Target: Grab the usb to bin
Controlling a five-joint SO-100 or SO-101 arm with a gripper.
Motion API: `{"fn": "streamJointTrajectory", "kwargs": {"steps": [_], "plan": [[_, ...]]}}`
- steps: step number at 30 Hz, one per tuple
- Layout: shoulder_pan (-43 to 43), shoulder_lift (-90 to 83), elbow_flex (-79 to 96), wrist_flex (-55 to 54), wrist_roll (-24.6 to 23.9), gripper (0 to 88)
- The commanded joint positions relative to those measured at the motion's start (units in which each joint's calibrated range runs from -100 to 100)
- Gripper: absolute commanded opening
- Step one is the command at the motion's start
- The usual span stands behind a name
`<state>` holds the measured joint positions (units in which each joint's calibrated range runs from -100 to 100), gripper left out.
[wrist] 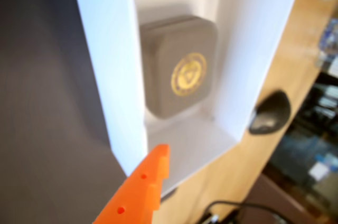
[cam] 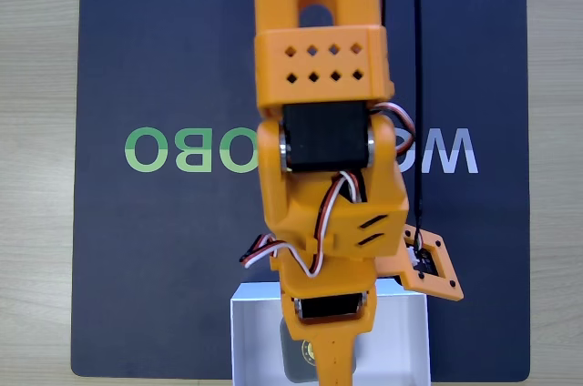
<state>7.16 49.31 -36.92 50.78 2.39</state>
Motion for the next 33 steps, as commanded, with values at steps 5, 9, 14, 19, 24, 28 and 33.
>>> {"fn": "streamJointTrajectory", "kwargs": {"steps": [5, 9, 14, 19, 24, 28, 33], "plan": [[0.3, -3.9, -1.3, 4.5, 4.4, 74.0], [0.7, -4.0, -1.5, 4.3, 5.7, 76.7], [0.8, -4.0, -3.6, 1.7, 5.1, 76.0], [1.7, -6.3, -2.8, -2.6, 5.0, 70.2], [2.8, -12.0, -1.1, -2.9, 0.7, 46.7], [3.2, -18.9, 2.6, -2.8, -1.8, 25.5], [3.9, -31.9, 10.4, -2.0, -3.2, 2.0]]}}
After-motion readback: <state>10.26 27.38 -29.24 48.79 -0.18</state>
